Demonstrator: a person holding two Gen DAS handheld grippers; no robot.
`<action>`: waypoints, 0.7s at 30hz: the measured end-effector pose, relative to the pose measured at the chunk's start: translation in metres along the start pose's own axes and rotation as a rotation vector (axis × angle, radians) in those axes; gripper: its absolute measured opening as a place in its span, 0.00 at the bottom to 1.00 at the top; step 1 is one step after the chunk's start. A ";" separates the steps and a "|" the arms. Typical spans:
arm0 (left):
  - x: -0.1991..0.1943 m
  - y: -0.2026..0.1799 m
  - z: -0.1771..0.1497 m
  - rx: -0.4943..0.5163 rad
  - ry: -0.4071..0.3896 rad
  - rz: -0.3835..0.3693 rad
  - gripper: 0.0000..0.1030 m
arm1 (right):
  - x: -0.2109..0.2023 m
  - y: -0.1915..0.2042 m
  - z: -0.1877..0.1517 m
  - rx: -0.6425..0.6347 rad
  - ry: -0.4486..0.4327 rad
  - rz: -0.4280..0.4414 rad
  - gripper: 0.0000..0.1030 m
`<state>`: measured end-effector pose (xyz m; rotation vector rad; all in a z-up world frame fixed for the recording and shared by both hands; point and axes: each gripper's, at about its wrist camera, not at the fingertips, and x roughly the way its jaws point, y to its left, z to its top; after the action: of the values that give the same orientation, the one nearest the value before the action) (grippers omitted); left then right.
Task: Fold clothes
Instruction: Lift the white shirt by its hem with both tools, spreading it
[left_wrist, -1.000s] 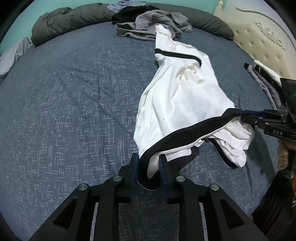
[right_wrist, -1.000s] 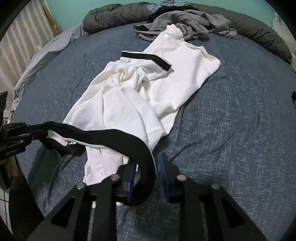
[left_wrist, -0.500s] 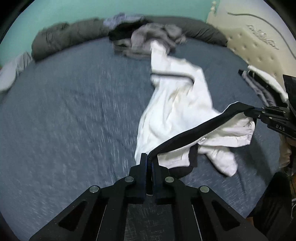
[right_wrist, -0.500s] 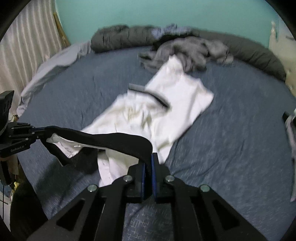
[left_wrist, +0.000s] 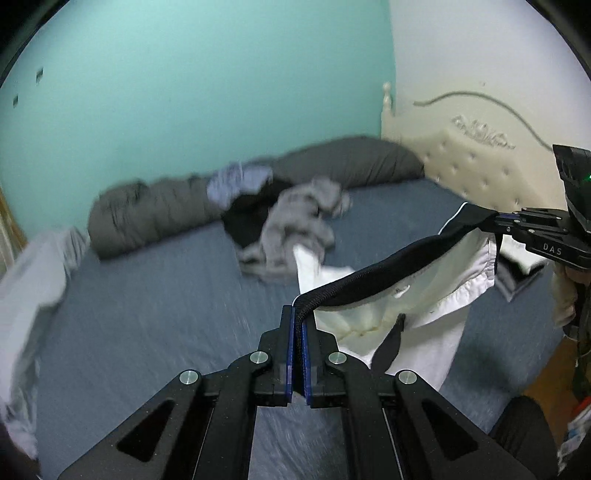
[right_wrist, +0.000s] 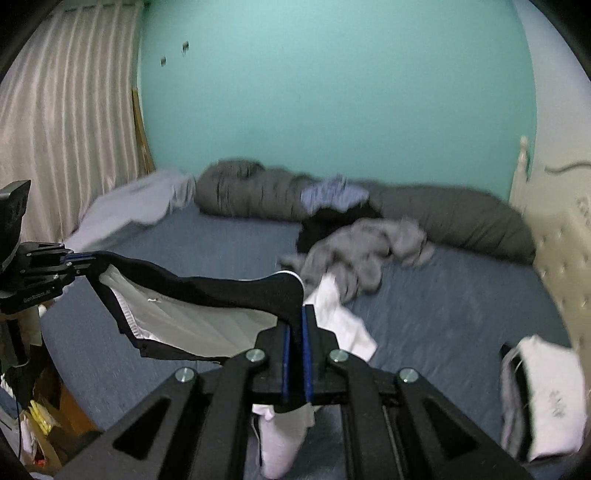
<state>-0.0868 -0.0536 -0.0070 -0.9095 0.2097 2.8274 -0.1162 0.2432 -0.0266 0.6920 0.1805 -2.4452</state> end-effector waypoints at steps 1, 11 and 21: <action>-0.008 0.000 0.012 0.009 -0.017 0.004 0.03 | -0.011 -0.001 0.011 -0.001 -0.021 -0.002 0.05; -0.095 -0.009 0.119 0.076 -0.170 0.009 0.03 | -0.117 -0.002 0.099 -0.047 -0.196 -0.053 0.05; -0.183 -0.015 0.186 0.098 -0.287 -0.003 0.03 | -0.209 0.003 0.156 -0.052 -0.323 -0.048 0.05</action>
<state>-0.0425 -0.0260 0.2486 -0.4768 0.3050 2.8714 -0.0381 0.3027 0.2151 0.2664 0.1337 -2.5474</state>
